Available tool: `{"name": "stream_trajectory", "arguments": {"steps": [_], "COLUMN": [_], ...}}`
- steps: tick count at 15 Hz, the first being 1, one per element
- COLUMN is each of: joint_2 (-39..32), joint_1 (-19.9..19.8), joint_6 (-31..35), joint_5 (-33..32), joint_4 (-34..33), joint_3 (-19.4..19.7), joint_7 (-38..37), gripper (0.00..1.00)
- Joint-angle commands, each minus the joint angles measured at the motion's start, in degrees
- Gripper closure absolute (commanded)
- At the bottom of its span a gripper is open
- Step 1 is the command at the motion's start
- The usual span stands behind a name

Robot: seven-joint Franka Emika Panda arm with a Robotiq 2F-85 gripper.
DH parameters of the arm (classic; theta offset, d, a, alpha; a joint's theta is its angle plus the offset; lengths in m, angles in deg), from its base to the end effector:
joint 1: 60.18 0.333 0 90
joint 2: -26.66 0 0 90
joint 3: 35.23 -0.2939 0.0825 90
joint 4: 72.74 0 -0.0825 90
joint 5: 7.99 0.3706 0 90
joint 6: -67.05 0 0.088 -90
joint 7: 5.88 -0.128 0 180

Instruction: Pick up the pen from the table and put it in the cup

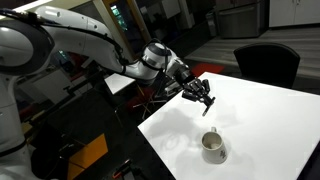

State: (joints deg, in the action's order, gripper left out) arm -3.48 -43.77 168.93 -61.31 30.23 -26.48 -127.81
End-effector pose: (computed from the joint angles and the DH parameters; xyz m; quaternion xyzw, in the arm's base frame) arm 0.5921 -0.0025 0.2389 0.6303 -0.5969 0.2894 0.4033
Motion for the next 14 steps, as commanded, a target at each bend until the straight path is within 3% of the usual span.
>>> {"name": "stream_trajectory", "arguments": {"steps": [1, 6, 7, 14], "joint_2": [0.09, 0.08, -0.18, -1.48], "joint_1": [-2.96, -3.37, -3.06, -3.43], "joint_6": [-1.06, -1.0, -2.17, -14.68], "joint_5": [-1.17, -1.2, -2.09, -10.85], "joint_4": [-0.29, -0.29, -0.54, -0.55], "joint_3": [-3.56, -3.68, -3.16, -3.57], "joint_7": [-0.49, -0.46, -0.95, -3.95], "gripper": [0.89, 0.89, 0.97, 0.97]}}
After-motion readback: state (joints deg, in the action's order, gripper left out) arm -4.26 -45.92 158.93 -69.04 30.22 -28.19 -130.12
